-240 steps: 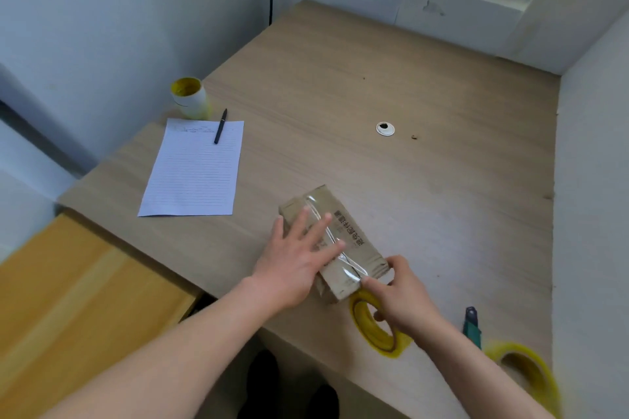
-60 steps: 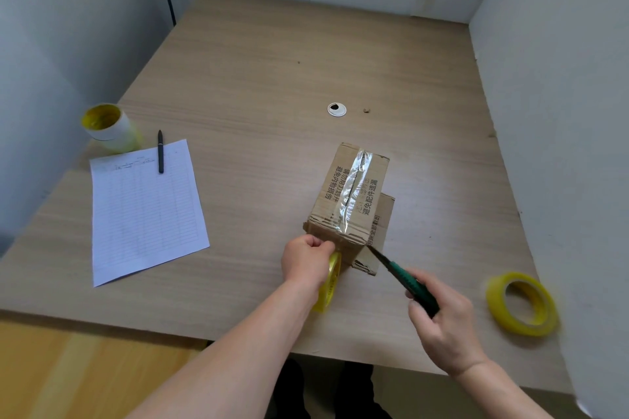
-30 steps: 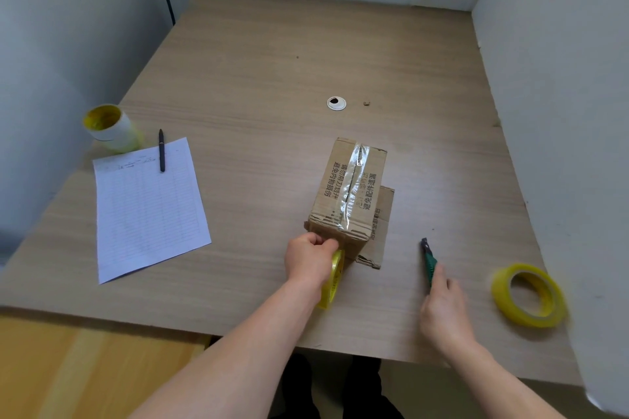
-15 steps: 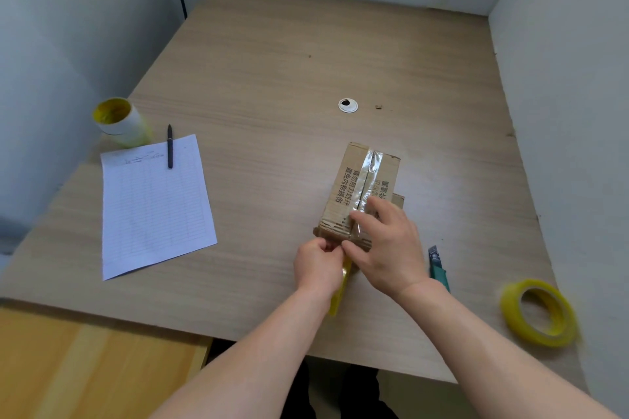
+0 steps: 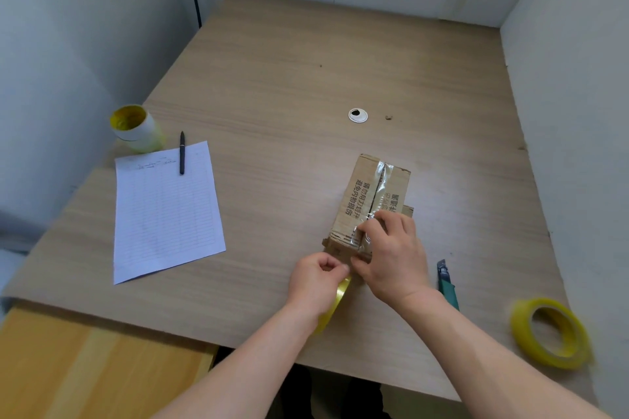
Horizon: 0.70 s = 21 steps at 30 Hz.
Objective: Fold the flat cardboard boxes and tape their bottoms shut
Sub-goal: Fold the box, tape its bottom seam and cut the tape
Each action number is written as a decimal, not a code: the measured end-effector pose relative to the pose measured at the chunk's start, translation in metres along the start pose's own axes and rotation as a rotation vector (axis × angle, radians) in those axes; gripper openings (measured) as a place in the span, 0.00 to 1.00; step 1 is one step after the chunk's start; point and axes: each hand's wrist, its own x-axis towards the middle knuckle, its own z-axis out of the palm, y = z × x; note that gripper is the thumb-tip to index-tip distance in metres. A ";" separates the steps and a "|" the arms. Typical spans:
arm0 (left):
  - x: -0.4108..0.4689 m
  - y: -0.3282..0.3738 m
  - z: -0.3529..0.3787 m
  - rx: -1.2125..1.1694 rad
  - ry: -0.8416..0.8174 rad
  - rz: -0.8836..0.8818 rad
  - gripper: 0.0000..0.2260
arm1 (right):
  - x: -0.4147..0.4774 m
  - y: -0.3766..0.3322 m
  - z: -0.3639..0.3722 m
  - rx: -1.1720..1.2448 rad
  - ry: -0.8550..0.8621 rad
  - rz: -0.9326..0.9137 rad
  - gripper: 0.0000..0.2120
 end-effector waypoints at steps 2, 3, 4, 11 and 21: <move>-0.007 0.008 -0.010 -0.011 -0.052 0.030 0.06 | 0.000 -0.001 -0.005 0.022 -0.052 0.008 0.21; -0.011 0.011 -0.015 -0.021 -0.075 0.045 0.05 | -0.001 -0.001 -0.007 0.044 -0.087 0.016 0.22; -0.017 0.015 -0.021 -0.032 -0.097 0.063 0.05 | -0.003 0.001 -0.012 0.075 -0.109 0.027 0.23; -0.047 0.051 -0.032 -0.292 -0.165 0.110 0.07 | -0.052 -0.008 -0.064 0.830 0.263 0.293 0.11; -0.067 0.069 0.012 -0.566 -0.252 -0.020 0.11 | -0.076 -0.042 -0.086 1.215 -0.055 0.525 0.27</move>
